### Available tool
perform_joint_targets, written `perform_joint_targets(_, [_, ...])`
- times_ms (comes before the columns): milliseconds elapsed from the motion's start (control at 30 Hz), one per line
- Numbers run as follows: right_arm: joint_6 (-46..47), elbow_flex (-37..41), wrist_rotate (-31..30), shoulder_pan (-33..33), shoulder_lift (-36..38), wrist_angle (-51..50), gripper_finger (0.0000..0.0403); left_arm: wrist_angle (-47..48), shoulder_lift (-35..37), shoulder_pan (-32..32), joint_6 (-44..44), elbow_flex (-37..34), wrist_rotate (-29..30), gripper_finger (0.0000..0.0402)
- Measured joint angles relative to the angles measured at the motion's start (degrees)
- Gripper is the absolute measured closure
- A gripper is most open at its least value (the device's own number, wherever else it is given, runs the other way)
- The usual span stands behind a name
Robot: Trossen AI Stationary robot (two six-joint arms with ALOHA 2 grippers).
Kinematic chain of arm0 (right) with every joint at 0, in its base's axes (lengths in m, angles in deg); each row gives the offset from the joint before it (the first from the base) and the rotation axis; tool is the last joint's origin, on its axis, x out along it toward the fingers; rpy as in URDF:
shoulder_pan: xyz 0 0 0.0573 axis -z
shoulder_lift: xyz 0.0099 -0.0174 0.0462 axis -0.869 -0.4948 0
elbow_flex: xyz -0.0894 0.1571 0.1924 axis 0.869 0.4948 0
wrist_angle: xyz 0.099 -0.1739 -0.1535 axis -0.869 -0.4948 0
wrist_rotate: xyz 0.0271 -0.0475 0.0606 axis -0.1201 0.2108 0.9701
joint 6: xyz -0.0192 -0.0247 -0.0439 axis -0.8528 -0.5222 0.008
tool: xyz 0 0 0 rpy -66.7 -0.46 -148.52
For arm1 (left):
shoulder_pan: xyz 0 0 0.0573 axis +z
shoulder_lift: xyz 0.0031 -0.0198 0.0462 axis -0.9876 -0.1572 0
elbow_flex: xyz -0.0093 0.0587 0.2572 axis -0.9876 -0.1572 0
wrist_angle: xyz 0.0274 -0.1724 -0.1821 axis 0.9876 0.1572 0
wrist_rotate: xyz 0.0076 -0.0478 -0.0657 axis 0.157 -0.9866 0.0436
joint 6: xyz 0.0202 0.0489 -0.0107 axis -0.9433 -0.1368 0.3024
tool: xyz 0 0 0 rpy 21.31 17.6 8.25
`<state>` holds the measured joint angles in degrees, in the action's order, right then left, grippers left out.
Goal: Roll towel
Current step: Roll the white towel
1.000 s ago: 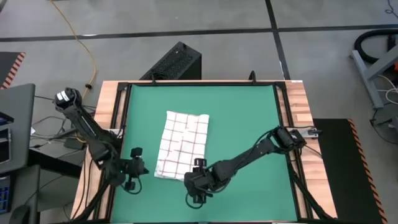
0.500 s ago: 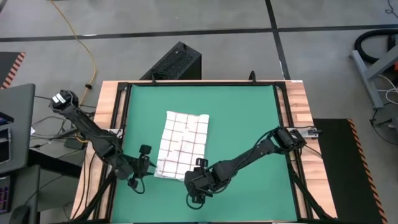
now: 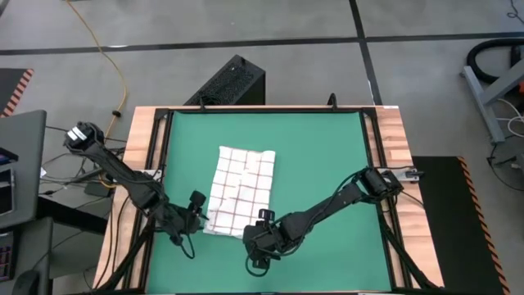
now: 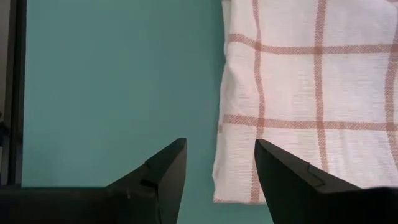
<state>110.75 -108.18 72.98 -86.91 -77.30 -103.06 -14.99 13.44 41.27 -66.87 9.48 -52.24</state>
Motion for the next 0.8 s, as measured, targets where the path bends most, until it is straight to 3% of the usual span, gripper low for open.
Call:
perform_joint_targets(133, [0.1, 0.0, 0.0, 0.0, 0.0, 0.0, 0.0193, -1.4, -0.3, 0.5, -2.7, 0.0, 1.5, 0.0255])
perform_joint_targets(333, [0.1, 0.0, 0.0, 0.0, 0.0, 0.0, 0.0193, -1.0, -0.3, 0.6, -6.0, 0.0, -3.6, 0.0255])
perform_joint_targets(800, [0.0, 0.0, 0.0, 0.1, 0.0, 0.6, 0.0193, 0.6, -0.3, 0.6, -3.0, -0.6, -3.9, 0.0255])
